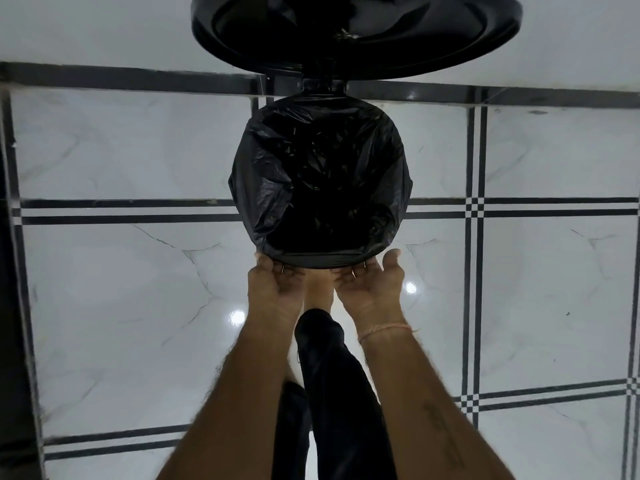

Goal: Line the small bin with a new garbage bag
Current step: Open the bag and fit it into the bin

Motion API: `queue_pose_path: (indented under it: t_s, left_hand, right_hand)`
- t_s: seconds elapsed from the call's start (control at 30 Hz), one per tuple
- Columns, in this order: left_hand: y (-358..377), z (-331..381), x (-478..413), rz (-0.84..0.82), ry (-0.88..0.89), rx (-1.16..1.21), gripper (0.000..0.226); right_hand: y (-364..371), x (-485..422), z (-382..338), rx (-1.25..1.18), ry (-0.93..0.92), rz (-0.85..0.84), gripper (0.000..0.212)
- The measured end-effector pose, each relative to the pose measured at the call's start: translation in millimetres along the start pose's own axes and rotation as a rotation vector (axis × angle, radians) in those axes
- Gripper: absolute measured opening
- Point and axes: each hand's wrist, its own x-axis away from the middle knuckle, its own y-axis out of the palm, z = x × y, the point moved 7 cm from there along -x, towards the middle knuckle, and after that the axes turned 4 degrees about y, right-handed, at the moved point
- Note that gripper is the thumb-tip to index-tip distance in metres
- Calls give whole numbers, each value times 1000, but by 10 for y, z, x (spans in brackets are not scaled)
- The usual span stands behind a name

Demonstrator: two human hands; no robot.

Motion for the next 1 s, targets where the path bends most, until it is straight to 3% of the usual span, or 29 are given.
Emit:
queue_pose_path:
  t_s: [0.17,0.3,0.37,0.57,0.7,0.77,0.9,1.0]
  left_hand:
    - [15,77,-21,-54,47,-72,39]
    - [29,156,29,-45,-35,-201,67]
    - [76,-2,132,-29,-99,-145,77]
    - [135,-217,223,31,-71,-26,52]
    - [104,80,-2,27,30,-129,31]
    - [114,179,-67,19,58,-176,35]
    - [288,466,-105,-55,153,-313,55]
    - [395,622,-142,-107,185,-449,52]
  right_hand:
    - [-46,-119,-189,18,-79,68,44]
    - [-22,-130,-232,18,-47,134,57]
    - [50,-23,-125,49,-10,157,57]
    - [16,-9,-14,47,-27,148,53]
    - [18,-117,-256,108,-52,108,29]
    - [42,-193,-375,172,-78,80,23]
    - [171,-196,-662,252,-127,62,46]
    - [270,-316,-801,346,-123,40,51]
